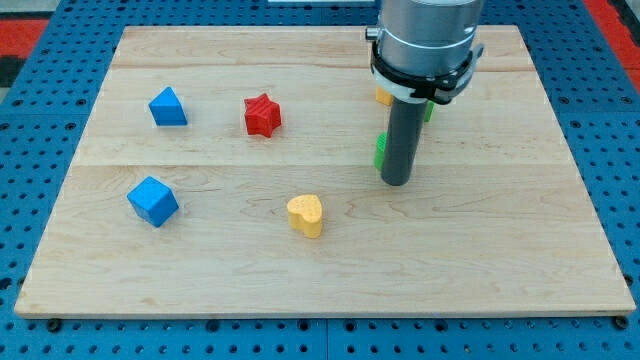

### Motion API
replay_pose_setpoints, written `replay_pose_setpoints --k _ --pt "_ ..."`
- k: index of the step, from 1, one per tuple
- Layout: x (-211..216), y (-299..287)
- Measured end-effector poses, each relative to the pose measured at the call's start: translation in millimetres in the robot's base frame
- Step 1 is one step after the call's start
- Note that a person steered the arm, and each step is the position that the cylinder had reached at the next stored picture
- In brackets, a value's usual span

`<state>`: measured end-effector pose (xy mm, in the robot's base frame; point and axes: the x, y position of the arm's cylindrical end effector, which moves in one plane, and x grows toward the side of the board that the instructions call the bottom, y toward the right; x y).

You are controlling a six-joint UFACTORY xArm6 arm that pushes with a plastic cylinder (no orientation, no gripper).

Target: Slide red star slightly up

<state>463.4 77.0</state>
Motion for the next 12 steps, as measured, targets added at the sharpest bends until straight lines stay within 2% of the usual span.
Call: replay_pose_setpoints --k 3,4,6,10,12 --pt "-19 -7" --pt "5 -29" --pt "-7 -116" --pt "-120 -132" --pt "-75 -150"
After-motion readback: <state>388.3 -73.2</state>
